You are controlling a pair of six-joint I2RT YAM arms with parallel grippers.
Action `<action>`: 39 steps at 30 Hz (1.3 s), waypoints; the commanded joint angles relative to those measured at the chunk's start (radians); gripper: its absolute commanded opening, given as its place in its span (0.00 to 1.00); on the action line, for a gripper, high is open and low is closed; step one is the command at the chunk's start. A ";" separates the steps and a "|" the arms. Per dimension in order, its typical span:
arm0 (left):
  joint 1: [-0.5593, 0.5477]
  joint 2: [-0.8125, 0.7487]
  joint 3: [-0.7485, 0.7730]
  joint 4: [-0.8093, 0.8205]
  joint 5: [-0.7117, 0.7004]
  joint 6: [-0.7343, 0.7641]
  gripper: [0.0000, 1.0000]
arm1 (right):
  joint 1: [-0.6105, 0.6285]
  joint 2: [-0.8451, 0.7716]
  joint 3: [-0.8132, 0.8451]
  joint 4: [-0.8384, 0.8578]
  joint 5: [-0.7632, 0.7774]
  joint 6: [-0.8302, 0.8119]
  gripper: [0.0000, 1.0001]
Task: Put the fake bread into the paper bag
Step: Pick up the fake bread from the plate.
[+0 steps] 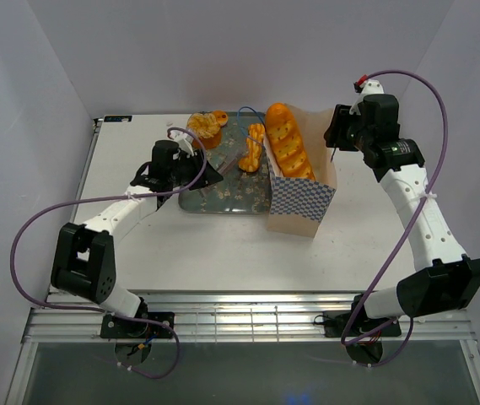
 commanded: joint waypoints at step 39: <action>0.004 0.361 0.202 0.150 0.081 0.022 0.44 | 0.006 0.035 0.072 -0.008 0.009 -0.014 0.54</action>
